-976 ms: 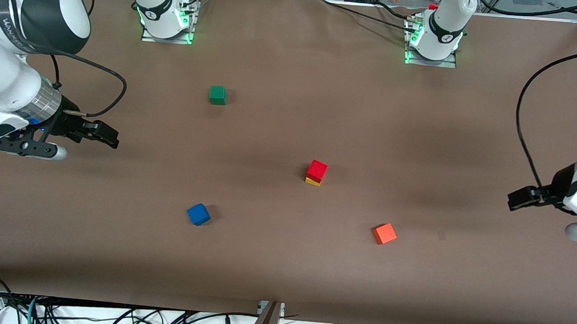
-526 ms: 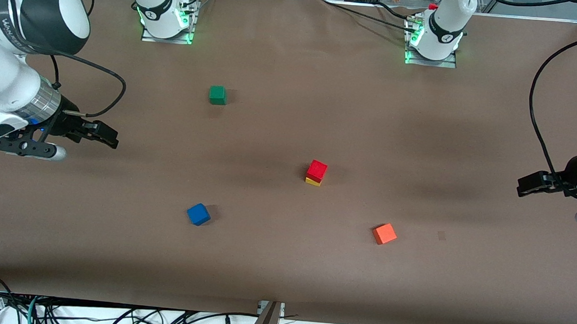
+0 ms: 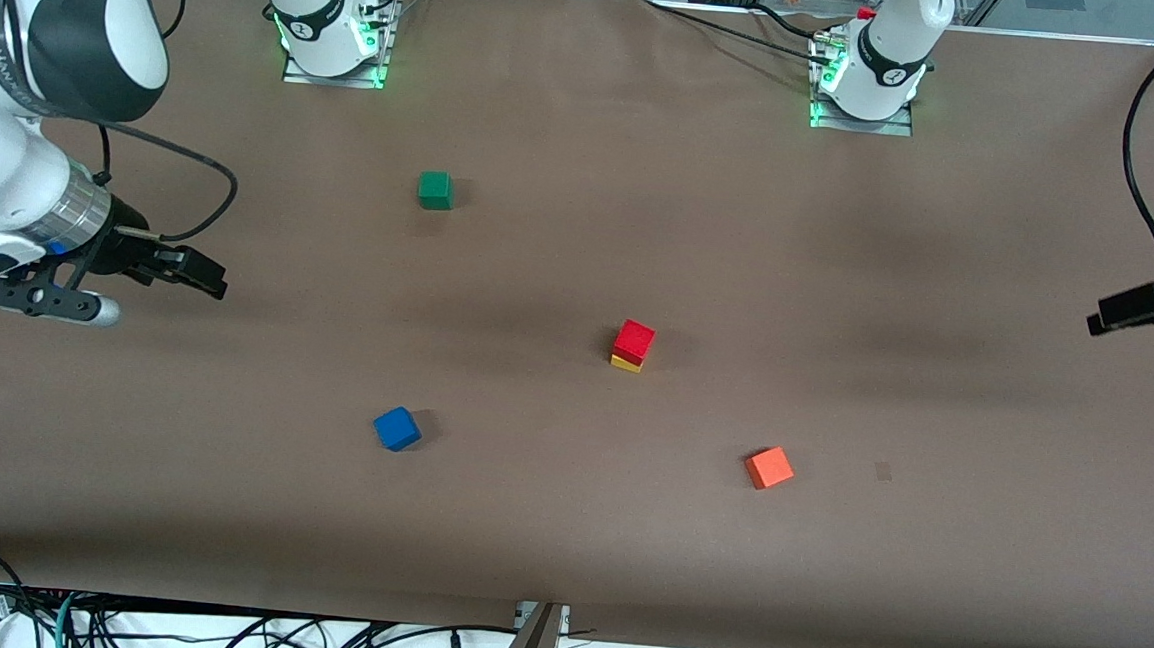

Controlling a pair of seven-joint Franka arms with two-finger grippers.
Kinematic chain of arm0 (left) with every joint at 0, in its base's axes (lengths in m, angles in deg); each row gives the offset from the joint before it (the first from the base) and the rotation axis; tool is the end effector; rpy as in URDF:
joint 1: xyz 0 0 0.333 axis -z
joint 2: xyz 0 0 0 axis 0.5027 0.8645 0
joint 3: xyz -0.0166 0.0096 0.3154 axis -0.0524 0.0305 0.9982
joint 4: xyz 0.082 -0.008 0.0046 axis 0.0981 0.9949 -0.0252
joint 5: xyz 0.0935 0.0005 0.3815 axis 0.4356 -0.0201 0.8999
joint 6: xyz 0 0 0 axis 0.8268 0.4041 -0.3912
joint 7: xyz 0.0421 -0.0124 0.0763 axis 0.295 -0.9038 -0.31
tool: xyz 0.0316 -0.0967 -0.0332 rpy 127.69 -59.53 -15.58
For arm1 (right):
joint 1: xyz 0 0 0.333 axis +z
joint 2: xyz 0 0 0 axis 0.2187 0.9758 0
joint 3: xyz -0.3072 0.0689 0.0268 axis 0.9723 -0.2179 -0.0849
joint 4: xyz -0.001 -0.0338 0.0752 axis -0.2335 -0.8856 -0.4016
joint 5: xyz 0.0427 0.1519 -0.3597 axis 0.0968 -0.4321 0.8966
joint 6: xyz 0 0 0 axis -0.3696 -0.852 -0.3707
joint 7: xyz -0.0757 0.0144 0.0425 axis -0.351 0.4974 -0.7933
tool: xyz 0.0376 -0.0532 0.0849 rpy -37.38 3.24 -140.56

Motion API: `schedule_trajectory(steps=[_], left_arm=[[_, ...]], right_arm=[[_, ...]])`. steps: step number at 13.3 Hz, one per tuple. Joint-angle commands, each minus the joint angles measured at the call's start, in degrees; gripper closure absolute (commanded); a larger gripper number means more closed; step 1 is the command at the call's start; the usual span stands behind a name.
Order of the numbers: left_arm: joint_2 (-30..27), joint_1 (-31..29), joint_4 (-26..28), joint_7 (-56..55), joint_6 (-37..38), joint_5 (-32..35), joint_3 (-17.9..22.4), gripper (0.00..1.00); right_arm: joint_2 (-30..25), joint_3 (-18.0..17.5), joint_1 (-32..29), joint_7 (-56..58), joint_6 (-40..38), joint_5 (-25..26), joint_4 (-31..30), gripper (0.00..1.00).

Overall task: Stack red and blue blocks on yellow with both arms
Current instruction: 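Reach the right gripper toward the blue cube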

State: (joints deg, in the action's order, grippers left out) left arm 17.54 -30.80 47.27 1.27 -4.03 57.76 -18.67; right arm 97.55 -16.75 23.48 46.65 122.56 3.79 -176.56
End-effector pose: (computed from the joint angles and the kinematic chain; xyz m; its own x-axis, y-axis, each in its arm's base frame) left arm 0.6190 0.0572 0.5879 0.9929 0.0989 -0.0662 0.1006 -0.9947 0.0228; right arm 0.6278 0.0544 0.4968 0.9893 -0.1458 0.0077 -0.1453 -0.9881 -0.0511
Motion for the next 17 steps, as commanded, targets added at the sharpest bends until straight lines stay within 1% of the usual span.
schedule_trajectory(steps=[1,3,4,5,7,9,11,13,15,17], left_arm=[[-4.3,-3.1,5.9,-0.4,-1.2,-0.5,-5.5,0.0],[-6.1,-3.4,8.7,-0.8,-2.6,-0.5,-5.9,0.0],[-7.8,-3.4,11.4,-0.8,-4.4,-0.4,-5.9,0.0],[-8.2,-3.3,12.2,-0.7,-4.9,-0.4,-5.8,0.0],[-6.3,-2.8,10.7,-0.4,-4.8,1.8,-5.7,0.0],[-5.9,-2.8,10.1,-0.5,-4.7,2.0,-5.9,0.0],[-5.7,-2.8,10.0,-0.6,-4.7,2.0,-5.9,0.0],[-5.6,-3.2,9.9,-0.6,-4.8,1.9,-5.9,0.0],[-5.6,-3.3,9.9,-0.8,-4.9,1.8,-5.7,0.0],[-5.4,-3.3,9.9,-0.7,-4.9,1.8,-5.7,0.0]], right_arm=[[-0.5,-0.8,0.1,0.4,1.1,0.7,0.5,0.0],[-0.5,-0.8,0.5,-0.4,0.4,0.2,0.5,0.0],[-0.4,-0.8,0.6,-2.0,0.4,0.4,0.5,0.0],[-0.5,-0.9,1.6,-3.3,1.0,0.6,0.7,0.0],[1.4,-0.9,2.7,-2.6,1.8,0.4,1.2,0.0],[6.1,-0.9,4.3,3.0,3.8,0.5,2.2,0.0],[7.4,-1.0,6.9,5.0,5.2,0.4,2.6,0.0],[9.4,-0.9,10.5,4.4,7.2,0.4,2.8,0.0],[13.7,-1.0,11.7,5.4,10.8,0.2,5.7,0.0],[20.1,-0.9,12.7,5.3,11.6,0.2,12.6,0.0]])
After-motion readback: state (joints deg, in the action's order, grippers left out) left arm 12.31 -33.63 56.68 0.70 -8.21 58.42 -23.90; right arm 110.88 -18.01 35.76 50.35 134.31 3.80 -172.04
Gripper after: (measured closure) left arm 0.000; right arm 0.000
